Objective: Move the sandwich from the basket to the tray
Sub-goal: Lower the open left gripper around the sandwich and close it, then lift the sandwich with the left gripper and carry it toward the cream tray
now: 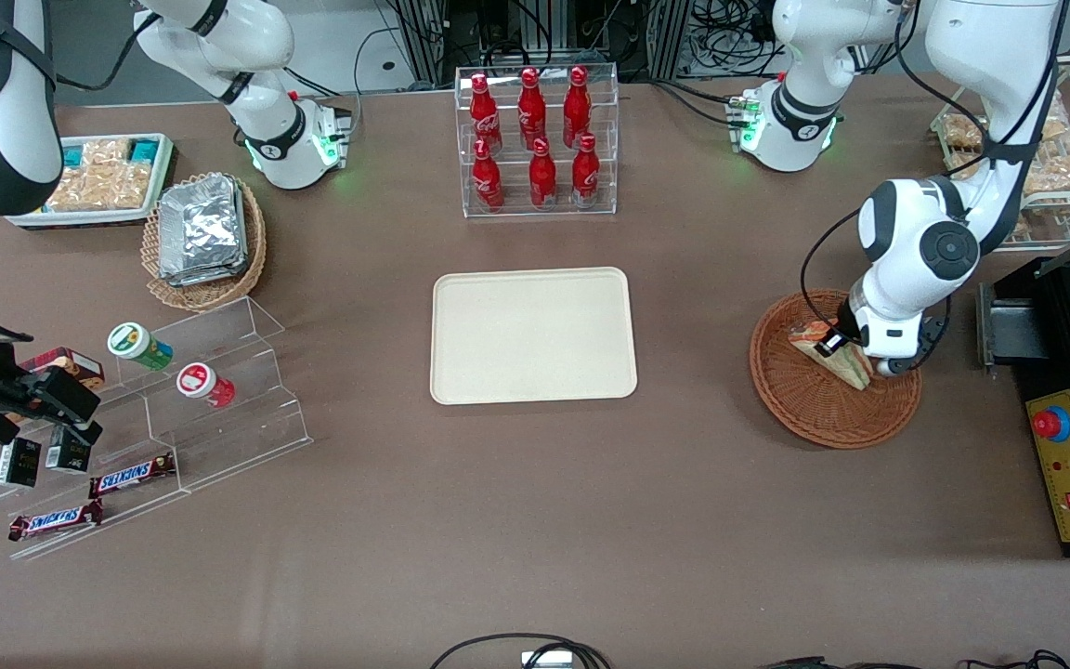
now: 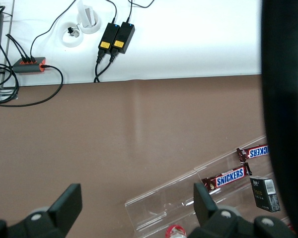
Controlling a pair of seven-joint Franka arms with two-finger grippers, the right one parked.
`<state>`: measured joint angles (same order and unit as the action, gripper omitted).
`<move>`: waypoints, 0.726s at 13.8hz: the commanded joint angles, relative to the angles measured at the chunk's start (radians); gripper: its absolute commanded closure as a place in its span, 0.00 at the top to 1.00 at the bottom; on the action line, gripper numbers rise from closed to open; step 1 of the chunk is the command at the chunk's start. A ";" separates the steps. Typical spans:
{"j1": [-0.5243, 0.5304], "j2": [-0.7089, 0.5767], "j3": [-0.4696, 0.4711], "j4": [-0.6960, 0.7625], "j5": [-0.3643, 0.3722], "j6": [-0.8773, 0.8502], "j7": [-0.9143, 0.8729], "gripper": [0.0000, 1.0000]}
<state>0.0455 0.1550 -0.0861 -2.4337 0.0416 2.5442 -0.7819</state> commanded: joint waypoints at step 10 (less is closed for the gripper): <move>-0.039 -0.109 -0.236 0.401 0.017 -0.593 0.042 0.00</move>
<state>0.0084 0.0320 -0.2687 -2.0667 0.0449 1.9774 -0.7693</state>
